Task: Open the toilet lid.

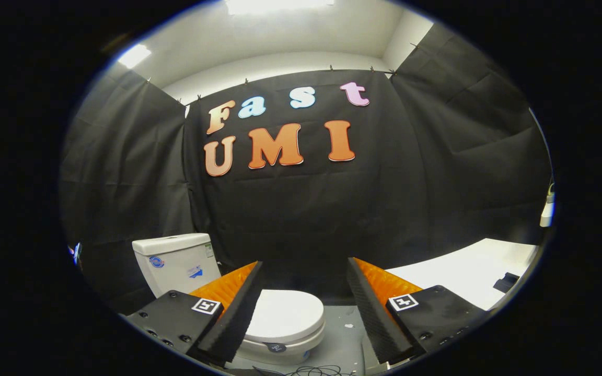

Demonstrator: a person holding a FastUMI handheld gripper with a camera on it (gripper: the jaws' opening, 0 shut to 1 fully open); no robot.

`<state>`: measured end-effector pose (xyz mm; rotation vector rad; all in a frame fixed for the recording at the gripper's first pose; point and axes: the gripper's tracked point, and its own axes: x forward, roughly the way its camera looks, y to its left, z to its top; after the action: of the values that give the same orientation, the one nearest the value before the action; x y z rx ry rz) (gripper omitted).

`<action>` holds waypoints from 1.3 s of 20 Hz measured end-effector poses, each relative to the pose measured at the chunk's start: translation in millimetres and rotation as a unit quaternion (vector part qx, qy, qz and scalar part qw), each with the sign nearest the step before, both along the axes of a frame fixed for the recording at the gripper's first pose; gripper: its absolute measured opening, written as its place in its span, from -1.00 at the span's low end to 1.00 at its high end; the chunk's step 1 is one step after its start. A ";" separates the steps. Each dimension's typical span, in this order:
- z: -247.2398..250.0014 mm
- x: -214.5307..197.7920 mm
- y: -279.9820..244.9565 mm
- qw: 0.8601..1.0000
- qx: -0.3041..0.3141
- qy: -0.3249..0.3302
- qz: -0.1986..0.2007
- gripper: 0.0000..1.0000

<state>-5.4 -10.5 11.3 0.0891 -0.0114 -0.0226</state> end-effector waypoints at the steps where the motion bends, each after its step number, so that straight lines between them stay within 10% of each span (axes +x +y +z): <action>1: -0.9 1.4 1.0 1.000 -0.001 0.001 0.001 1.00; 14: -46.7 64.2 65.3 0.991 0.118 0.034 0.049 0.96; 23: -265.9 95.2 94.3 0.884 0.382 0.263 0.054 0.97; 26: -303.8 90.6 85.1 0.873 0.391 0.290 0.038 0.97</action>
<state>85.1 74.6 -292.5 0.8963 0.6118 0.0270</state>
